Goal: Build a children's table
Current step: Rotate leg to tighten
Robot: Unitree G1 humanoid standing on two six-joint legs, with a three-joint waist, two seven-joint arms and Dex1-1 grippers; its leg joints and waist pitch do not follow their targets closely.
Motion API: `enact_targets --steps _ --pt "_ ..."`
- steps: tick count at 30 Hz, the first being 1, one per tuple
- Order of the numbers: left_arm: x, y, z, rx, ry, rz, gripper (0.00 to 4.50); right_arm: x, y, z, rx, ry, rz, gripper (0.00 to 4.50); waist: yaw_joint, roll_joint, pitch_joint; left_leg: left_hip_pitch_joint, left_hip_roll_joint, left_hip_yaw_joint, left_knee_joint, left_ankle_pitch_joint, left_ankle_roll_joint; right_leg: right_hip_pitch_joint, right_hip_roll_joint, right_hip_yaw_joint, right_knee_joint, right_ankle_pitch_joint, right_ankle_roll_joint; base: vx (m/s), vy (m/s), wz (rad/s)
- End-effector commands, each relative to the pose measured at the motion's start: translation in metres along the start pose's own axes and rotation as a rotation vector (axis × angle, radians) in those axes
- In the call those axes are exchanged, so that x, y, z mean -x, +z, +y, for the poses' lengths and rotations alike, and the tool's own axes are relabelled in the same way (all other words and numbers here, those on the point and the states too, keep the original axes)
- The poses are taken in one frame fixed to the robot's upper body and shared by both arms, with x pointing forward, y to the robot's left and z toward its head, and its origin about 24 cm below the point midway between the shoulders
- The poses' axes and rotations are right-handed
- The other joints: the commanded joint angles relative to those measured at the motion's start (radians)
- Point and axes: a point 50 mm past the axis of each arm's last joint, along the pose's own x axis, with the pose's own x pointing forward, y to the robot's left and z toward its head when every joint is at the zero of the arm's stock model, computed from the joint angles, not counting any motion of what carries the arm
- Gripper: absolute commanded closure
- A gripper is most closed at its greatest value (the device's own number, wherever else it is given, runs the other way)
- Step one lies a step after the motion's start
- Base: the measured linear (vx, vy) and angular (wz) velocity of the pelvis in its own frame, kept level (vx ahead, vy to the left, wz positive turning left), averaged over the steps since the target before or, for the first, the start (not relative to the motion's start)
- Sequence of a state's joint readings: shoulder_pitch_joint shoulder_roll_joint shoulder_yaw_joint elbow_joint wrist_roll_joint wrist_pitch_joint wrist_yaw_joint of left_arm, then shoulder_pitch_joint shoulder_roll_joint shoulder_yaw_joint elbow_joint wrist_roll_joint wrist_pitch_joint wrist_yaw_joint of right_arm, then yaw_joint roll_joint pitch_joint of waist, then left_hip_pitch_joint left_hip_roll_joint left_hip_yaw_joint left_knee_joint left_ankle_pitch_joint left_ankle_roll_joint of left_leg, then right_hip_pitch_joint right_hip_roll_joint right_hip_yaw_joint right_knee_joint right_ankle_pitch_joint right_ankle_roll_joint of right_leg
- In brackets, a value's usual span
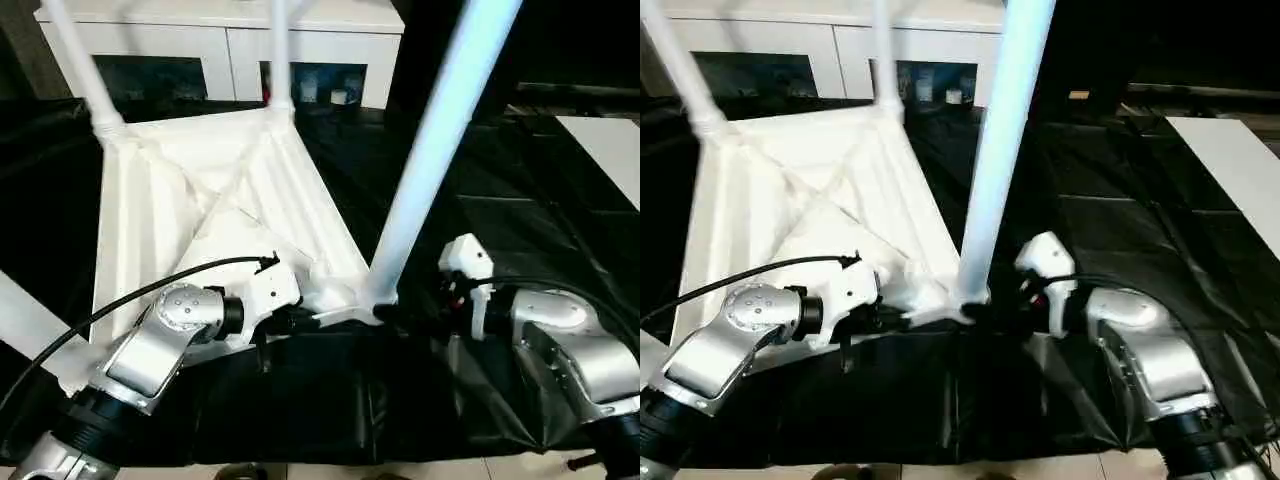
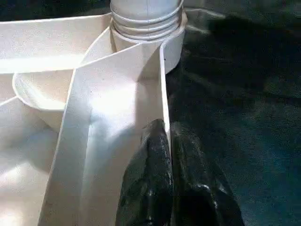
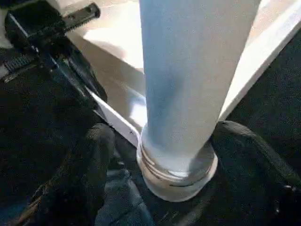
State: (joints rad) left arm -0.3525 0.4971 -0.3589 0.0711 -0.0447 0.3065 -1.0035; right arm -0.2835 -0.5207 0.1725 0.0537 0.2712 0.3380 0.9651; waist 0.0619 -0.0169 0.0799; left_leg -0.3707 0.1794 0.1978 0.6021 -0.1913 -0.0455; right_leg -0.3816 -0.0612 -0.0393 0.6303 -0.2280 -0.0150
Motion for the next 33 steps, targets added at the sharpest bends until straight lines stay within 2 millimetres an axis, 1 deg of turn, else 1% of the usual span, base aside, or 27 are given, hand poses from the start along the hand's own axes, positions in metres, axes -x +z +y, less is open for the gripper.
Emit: enact_targets --steps 1,2,3,5,6,7,8,9,10,11,14,19,21,25,26,27,28,29,30,31,32,33 --pt "-0.001 0.013 0.001 -0.058 -0.032 -0.043 4.5 -0.004 0.003 -0.002 0.047 0.001 0.01 0.9 -0.002 0.003 -0.073 0.017 0.058 -0.026 -0.071 -0.139 0.034 0.038 -0.081 0.05 -0.072 -0.058 -0.246 0.0 0.0 0.0" --pt "0.0 0.012 0.002 -0.062 -0.031 -0.04 4.5 -0.006 0.003 -0.004 0.053 -0.016 0.009 0.9 -0.001 -0.001 -0.074 0.017 0.059 -0.026 -0.07 -0.131 0.036 0.038 -0.083 0.05 -0.071 -0.055 -0.246 0.0 0.0 0.0" --pt "0.0 0.012 0.003 -0.064 -0.027 -0.038 4.5 -0.008 0.004 -0.007 0.053 -0.029 0.008 0.9 -0.003 0.0 -0.075 0.016 0.056 -0.026 -0.068 -0.122 0.038 0.038 -0.08 0.05 -0.07 -0.046 -0.248 0.0 0.0 0.0" --pt "0.001 0.012 0.003 -0.065 -0.026 -0.038 4.5 -0.009 0.004 -0.008 0.052 -0.033 0.008 1.18 -0.002 0.0 -0.076 0.017 0.056 -0.024 -0.067 -0.118 0.041 0.037 -0.081 0.051 -0.069 -0.037 -0.25 0.0 0.0 0.0" --pt "0.002 0.012 0.003 -0.064 -0.026 -0.037 4.5 -0.01 0.003 -0.009 0.057 -0.026 0.017 1.25 0.001 0.0 -0.078 0.017 0.057 -0.025 -0.066 -0.102 0.047 0.039 -0.081 0.05 -0.065 -0.012 -0.253 0.0 0.0 0.0" --pt "0.002 0.012 0.003 -0.064 -0.026 -0.037 4.5 -0.01 0.003 -0.009 0.057 -0.026 0.017 1.28 0.0 0.0 -0.079 0.016 0.057 -0.025 -0.066 -0.095 0.049 0.04 -0.08 0.049 -0.064 -0.002 -0.254 0.0 0.0 0.0" --pt "0.002 0.011 0.004 -0.062 -0.027 -0.036 4.5 -0.011 0.002 -0.009 0.058 -0.019 0.018 1.28 0.002 -0.002 -0.079 0.016 0.056 -0.024 -0.064 -0.088 0.054 0.04 -0.079 0.05 -0.062 0.015 -0.255 0.0 0.0 0.0" --pt "0.002 0.011 0.003 -0.061 -0.03 -0.035 4.5 -0.013 0.003 -0.011 0.036 -0.014 -0.004 1.45 0.001 -0.001 -0.081 0.015 0.056 -0.025 -0.064 -0.081 0.06 0.041 -0.08 0.049 -0.059 0.029 -0.26 0.0 0.0 0.0" --pt "0.002 0.01 0.003 -0.06 -0.032 -0.035 4.5 -0.014 0.002 -0.011 0.025 -0.009 -0.011 1.59 0.001 0.0 -0.08 0.015 0.056 -0.024 -0.063 -0.083 0.063 0.04 -0.08 0.048 -0.061 0.029 -0.263 0.0 0.0 0.0" --pt "0.002 0.01 0.002 -0.061 -0.034 -0.035 4.5 -0.015 0.002 -0.011 0.019 -0.004 -0.014 1.59 0.002 0.0 -0.081 0.016 0.056 -0.024 -0.063 -0.082 0.064 0.041 -0.08 0.049 -0.06 0.032 -0.264 0.0 0.0 0.0" --pt "0.002 0.01 0.002 -0.06 -0.036 -0.035 4.5 -0.015 0.001 -0.01 0.023 0.003 -0.007 1.88 0.004 -0.001 -0.082 0.015 0.056 -0.025 -0.062 -0.074 0.067 0.043 -0.079 0.048 -0.057 0.045 -0.263 0.0 0.0 0.0" --pt "0.003 0.009 0.002 -0.059 -0.04 -0.027 4.5 -0.017 -0.005 -0.009 0.021 0.042 0.023 2.3 0.004 -0.002 -0.083 0.015 0.055 -0.025 -0.061 -0.076 0.07 0.044 -0.08 0.048 -0.057 0.04 -0.265 0.0 0.0 0.0" --pt "0.004 0.008 0.002 -0.059 -0.042 -0.023 4.5 -0.017 -0.006 -0.009 0.019 0.047 0.027 2.4 0.004 -0.001 -0.083 0.015 0.056 -0.025 -0.061 -0.07 0.072 0.044 -0.079 0.047 -0.056 0.047 -0.267 0.0 0.0 0.0" --pt "0.004 0.007 0.002 -0.055 -0.046 -0.015 4.5 -0.017 -0.012 -0.01 0.008 0.034 0.044 2.44 0.005 -0.001 -0.084 0.016 0.056 -0.025 -0.06 -0.07 0.073 0.043 -0.079 0.046 -0.055 0.051 -0.27 0.0 0.0 0.0" --pt "0.004 0.006 0.002 -0.051 -0.045 -0.016 4.5 -0.017 -0.014 -0.011 0.0 0.013 0.054 2.45 0.005 -0.001 -0.084 0.016 0.056 -0.025 -0.06 -0.072 0.071 0.042 -0.078 0.046 -0.055 0.05 -0.271 0.0 0.0 0.0" --pt "0.004 0.006 0.002 -0.047 -0.043 -0.017 4.5 -0.018 -0.017 -0.012 -0.006 -0.008 0.064 2.46 0.004 0.001 -0.085 0.016 0.055 -0.025 -0.06 -0.072 0.07 0.043 -0.078 0.046 -0.054 0.052 -0.272 0.0 0.0 0.0" --pt "0.004 0.005 0.003 -0.045 -0.027 -0.009 4.5 -0.021 -0.021 -0.018 -0.04 -0.099 0.065 2.46 0.003 -0.001 -0.083 0.015 0.055 -0.025 -0.061 -0.083 0.066 0.043 -0.078 0.046 -0.056 0.041 -0.271 0.0 0.0 0.0" --pt "0.004 0.005 0.003 -0.045 -0.027 -0.009 4.5 -0.021 -0.021 -0.018 -0.04 -0.099 0.065 2.46 -0.001 0.0 -0.081 0.015 0.054 -0.025 -0.063 -0.097 0.057 0.041 -0.078 0.046 -0.059 0.015 -0.268 0.0 0.0 0.0" --pt "0.0 0.004 0.008 -0.025 0.032 0.006 4.5 -0.026 -0.024 -0.022 -0.086 -0.19 0.058 2.46 -0.005 -0.001 -0.08 0.017 0.054 -0.026 -0.066 -0.124 0.04 0.041 -0.079 0.046 -0.065 -0.031 -0.26 0.0 0.0 0.0" --pt "-0.004 0.004 0.013 -0.007 0.09 0.004 4.5 -0.03 -0.026 -0.025 -0.133 -0.265 0.048 2.46 -0.007 -0.001 -0.078 0.017 0.054 -0.026 -0.068 -0.136 0.029 0.039 -0.078 0.046 -0.067 -0.051 -0.256 0.0 0.0 0.0" --pt "-0.011 0.008 0.02 0.034 0.171 -0.007 4.5 -0.037 -0.028 -0.027 -0.191 -0.371 0.041 2.47 -0.013 -0.002 -0.076 0.02 0.053 -0.028 -0.072 -0.166 0.001 0.037 -0.076 0.045 -0.071 -0.116 -0.242 0.0 0.0 0.0" --pt "-0.016 0.01 0.024 0.049 0.214 -0.012 4.5 -0.041 -0.029 -0.028 -0.221 -0.42 0.037 2.47 -0.016 -0.002 -0.076 0.024 0.052 -0.027 -0.072 -0.187 -0.01 0.033 -0.076 0.046 -0.075 -0.151 -0.236 -0.052 -0.001 -0.02"
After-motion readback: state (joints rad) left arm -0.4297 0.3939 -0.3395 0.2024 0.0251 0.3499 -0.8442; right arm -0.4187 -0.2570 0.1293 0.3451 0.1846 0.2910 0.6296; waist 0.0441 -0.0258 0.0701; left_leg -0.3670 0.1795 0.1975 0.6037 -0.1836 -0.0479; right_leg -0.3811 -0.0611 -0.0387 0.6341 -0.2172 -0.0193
